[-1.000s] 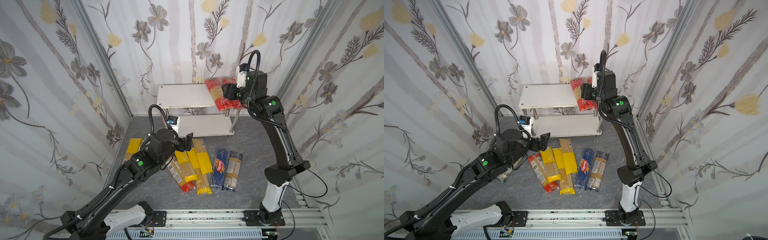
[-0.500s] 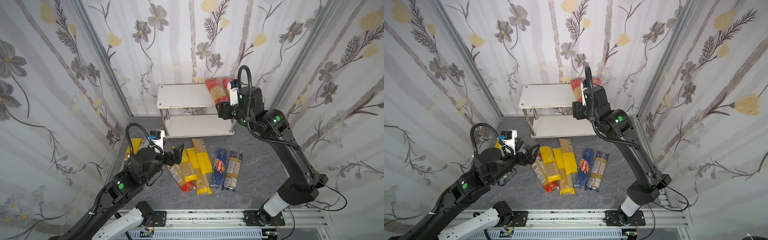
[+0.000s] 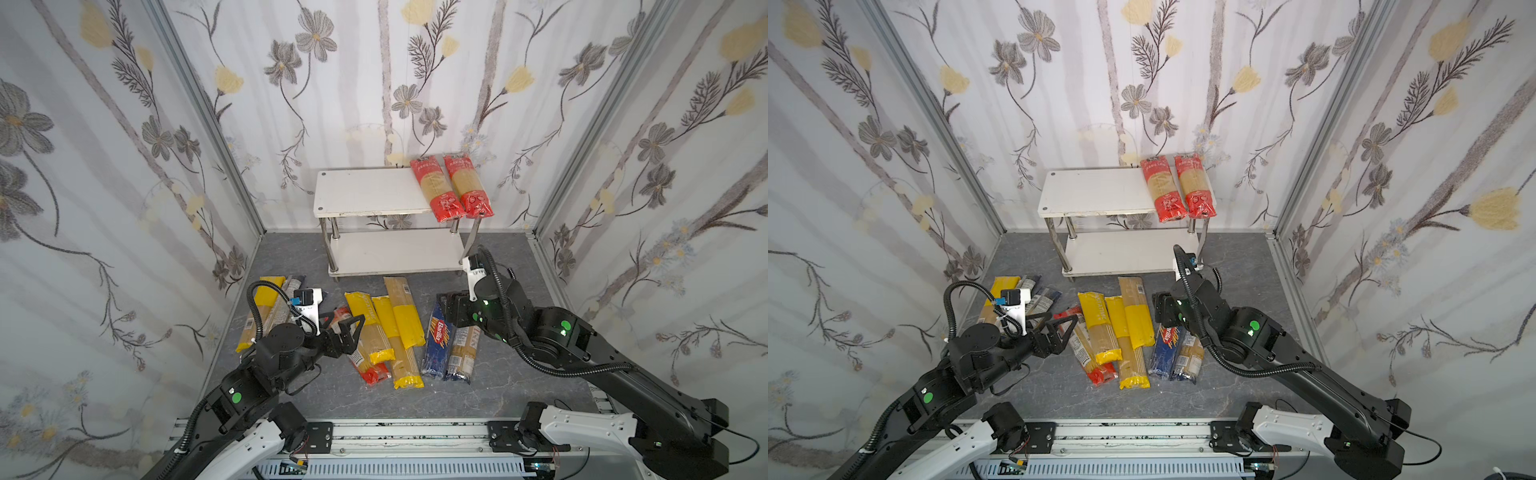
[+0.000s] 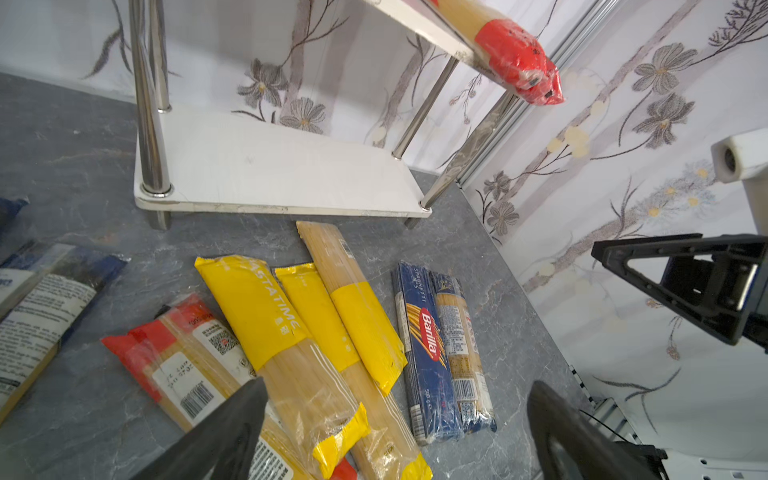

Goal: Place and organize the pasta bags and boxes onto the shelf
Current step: 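Move the right gripper down to the yellow-banded spaghetti bag in the pile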

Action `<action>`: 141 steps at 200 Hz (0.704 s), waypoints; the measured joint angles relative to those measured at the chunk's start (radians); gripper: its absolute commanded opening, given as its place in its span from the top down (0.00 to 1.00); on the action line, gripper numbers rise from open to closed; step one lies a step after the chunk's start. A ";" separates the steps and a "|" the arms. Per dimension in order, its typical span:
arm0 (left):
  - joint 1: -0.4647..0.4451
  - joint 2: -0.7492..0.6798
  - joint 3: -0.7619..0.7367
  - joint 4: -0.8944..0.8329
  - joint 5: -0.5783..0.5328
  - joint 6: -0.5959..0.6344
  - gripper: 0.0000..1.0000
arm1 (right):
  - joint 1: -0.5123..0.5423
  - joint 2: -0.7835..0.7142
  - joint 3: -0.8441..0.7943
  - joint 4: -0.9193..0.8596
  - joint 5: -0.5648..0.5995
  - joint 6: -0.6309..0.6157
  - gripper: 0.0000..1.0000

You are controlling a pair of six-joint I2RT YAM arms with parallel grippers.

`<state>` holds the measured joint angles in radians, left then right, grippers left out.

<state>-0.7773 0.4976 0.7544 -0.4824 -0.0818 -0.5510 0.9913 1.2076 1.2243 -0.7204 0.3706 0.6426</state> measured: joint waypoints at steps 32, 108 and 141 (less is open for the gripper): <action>-0.001 -0.056 -0.056 -0.018 0.027 -0.060 0.00 | 0.059 -0.037 -0.146 0.027 0.002 0.097 0.28; -0.001 -0.026 -0.078 -0.063 0.033 -0.087 0.00 | 0.081 0.091 -0.257 0.164 -0.061 0.138 0.27; -0.001 0.021 -0.073 -0.070 0.031 -0.071 0.00 | 0.080 0.184 -0.254 0.197 -0.098 0.118 0.26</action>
<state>-0.7780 0.5182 0.6815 -0.5522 -0.0509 -0.6224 1.0710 1.3914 0.9703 -0.5232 0.2722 0.7609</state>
